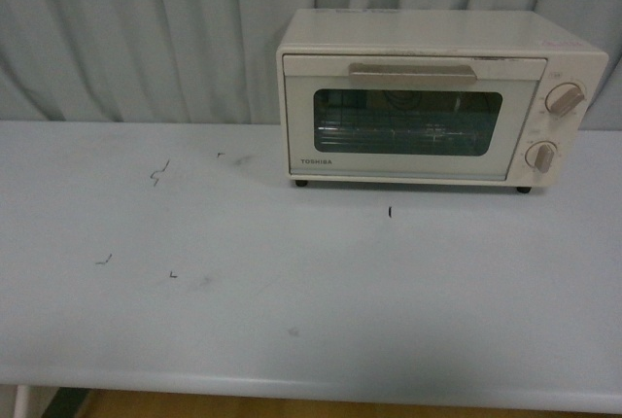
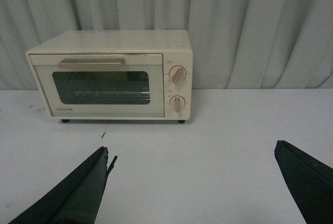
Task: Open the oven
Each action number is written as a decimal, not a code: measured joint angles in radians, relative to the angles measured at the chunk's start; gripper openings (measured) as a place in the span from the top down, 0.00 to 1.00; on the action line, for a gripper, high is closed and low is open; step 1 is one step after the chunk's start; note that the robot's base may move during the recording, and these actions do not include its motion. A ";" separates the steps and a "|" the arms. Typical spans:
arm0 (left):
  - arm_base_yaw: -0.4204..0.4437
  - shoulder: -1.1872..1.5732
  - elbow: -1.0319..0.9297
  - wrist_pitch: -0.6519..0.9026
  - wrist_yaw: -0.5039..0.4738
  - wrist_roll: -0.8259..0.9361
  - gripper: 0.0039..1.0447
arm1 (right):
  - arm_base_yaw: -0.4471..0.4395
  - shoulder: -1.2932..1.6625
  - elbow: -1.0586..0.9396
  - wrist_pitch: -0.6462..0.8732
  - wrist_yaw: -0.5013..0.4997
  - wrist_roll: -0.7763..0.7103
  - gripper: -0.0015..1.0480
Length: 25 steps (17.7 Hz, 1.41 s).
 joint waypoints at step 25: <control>0.000 0.000 0.000 0.000 0.000 0.000 0.06 | 0.000 0.000 0.000 0.002 0.000 0.000 0.06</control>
